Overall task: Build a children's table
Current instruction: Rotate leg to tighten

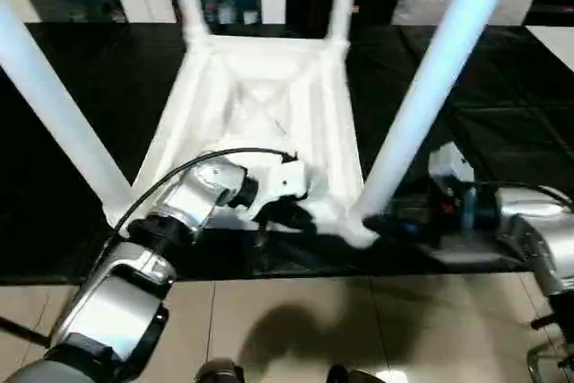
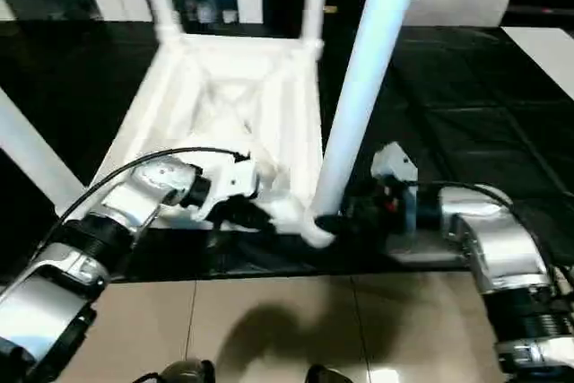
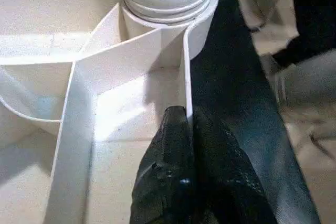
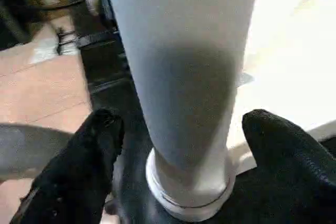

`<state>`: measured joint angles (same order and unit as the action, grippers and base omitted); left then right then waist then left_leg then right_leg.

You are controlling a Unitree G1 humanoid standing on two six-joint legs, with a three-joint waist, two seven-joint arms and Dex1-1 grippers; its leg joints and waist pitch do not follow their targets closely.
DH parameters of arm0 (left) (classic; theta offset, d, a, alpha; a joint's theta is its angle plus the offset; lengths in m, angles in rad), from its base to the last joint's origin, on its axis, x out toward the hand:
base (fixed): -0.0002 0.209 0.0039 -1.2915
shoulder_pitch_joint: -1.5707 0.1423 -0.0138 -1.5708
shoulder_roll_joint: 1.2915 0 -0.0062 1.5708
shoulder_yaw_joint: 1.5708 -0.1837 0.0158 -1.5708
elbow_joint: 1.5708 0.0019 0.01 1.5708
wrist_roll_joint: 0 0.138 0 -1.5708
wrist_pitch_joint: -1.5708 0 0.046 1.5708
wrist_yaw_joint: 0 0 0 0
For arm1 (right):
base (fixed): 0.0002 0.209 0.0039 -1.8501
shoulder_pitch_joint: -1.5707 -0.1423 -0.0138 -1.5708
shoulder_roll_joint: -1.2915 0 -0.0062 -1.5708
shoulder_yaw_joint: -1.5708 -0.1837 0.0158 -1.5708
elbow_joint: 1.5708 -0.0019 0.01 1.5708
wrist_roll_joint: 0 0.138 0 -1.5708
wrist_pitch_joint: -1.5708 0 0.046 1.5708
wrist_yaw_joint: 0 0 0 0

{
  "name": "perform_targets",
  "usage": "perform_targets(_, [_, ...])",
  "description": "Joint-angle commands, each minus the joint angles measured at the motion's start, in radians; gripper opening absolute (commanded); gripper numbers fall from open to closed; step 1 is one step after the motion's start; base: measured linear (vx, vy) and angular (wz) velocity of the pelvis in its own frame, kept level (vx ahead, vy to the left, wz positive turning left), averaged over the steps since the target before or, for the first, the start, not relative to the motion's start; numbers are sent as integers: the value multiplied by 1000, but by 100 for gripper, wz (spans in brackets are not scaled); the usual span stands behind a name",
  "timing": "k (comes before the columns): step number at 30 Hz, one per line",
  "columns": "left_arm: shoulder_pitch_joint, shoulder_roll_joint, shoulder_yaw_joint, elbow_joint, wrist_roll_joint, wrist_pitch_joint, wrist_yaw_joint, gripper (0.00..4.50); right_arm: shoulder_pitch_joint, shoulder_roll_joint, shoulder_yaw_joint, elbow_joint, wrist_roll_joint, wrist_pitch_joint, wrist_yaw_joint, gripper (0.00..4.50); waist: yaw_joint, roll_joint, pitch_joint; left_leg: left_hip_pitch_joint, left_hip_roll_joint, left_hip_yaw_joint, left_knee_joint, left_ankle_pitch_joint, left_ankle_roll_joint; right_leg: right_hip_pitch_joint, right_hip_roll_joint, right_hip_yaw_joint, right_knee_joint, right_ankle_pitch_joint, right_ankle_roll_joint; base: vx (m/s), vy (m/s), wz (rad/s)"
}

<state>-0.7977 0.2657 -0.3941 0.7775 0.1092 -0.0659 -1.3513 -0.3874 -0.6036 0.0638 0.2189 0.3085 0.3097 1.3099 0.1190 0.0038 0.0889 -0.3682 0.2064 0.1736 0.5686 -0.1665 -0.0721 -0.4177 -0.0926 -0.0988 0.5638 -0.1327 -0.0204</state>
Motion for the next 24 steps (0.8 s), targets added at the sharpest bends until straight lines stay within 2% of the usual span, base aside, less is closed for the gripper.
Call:
perform_targets(1, [10, -4, -59, -40, 13, -30, -88, 0, -5, -18, 25, 4, 9, -7, 57, 359, -2, -16, -79, 9, 28, 5, -52, -165, 120, 66, -55, 46, -46, -233, -244, 0, 0, 0])
perform_targets(4, [17, 1, -63, -63, 7, -29, -114, 0, 4, -28, 57, -10, 13, 15, 104, 331, 0, -16, -79, 9, 28, 5, -52, -169, 116, 67, -56, 46, -46, -246, -239, 0, 0, 0])
perform_targets(13, [14, 0, -65, -55, 0, -41, -123, 0, 7, -30, 73, -4, 20, 9, 135, 256, 12, -19, -79, 9, 27, 5, -50, -172, 100, 64, -56, 47, -49, -305, -209, 0, 0, 0])
perform_targets(14, [15, 0, -64, -55, 0, -39, -123, 0, 7, -29, 73, -4, 23, 11, 138, 256, 13, -22, -80, 9, 26, 6, -50, -173, 99, 63, -56, 47, -50, -311, -206, 0, 0, 0])
perform_targets(15, [17, -2, -61, -57, -2, -31, -120, 0, 9, -25, 69, -10, 35, 23, 141, 237, 13, -22, -80, 9, 26, 6, -50, -173, 99, 63, -56, 47, -50, -311, -206, 0, 0, 0])
perform_targets(17, [22, -13, -45, -62, -9, 20, -92, 0, 20, -7, 51, -43, 77, 70, 126, 221, 14, -23, -79, 8, 25, 5, -50, -179, 92, 63, -55, 47, -51, -339, -196, 0, 0, 0])
perform_targets(21, [23, -27, -28, -63, -15, 66, -57, 0, 33, 12, 36, -73, 98, 107, 85, 210, 15, -22, -79, 8, 25, 4, -50, -179, 87, 62, -55, 47, -50, -341, -196, 0, 0, 0])
perform_targets(22, [17, -50, -5, -57, -21, 128, 2, 0, 37, 49, 27, -86, 74, 134, -17, 209, 14, -20, -78, 9, 24, 4, -50, -180, 82, 61, -54, 47, -52, -346, -192, 0, 0, 0])
perform_targets(24, [10, -71, 13, -47, -24, 172, 57, 0, 34, 84, 20, -83, 41, 147, -114, 207, 9, -21, -74, 7, 20, 2, -53, -198, 65, 61, -54, 45, -56, -394, -176, 0, 0, 0])
